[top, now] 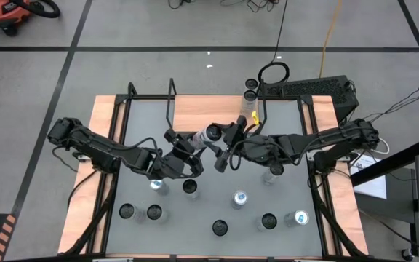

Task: Place canned beverage on shelf
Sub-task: Put the top white pink soda can on the shelf

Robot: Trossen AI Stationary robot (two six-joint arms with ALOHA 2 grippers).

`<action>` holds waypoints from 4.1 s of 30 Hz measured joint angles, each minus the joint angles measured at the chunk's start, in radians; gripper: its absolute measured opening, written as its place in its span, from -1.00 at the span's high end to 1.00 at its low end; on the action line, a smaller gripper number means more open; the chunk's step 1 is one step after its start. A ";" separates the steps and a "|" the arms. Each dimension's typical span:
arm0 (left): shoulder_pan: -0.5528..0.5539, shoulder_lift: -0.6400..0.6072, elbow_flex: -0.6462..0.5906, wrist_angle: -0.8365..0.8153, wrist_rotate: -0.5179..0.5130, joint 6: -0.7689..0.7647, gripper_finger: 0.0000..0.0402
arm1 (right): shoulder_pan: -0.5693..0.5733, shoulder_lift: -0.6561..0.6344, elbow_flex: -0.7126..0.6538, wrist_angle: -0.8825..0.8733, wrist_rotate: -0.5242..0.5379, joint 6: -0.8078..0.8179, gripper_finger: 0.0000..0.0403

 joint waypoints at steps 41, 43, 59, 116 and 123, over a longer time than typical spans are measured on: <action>-0.131 -0.002 0.001 0.034 0.079 -0.087 -0.91 | -0.005 -0.085 0.000 -0.006 -0.341 -0.180 0.04; -0.131 0.006 0.001 0.061 0.082 -0.088 -0.91 | -0.005 -0.085 0.000 -0.005 -0.338 -0.180 0.04; -0.115 0.152 0.000 0.410 -0.113 0.025 -0.88 | -0.005 -0.085 0.000 0.022 -0.337 -0.187 0.04; -0.048 0.151 0.000 0.307 -0.247 0.016 -0.25 | -0.017 -0.051 0.156 -0.224 -0.198 0.023 -0.52; -0.020 0.151 0.000 0.298 -0.247 0.015 -0.25 | -0.021 0.032 0.336 -0.439 -0.092 0.001 -0.52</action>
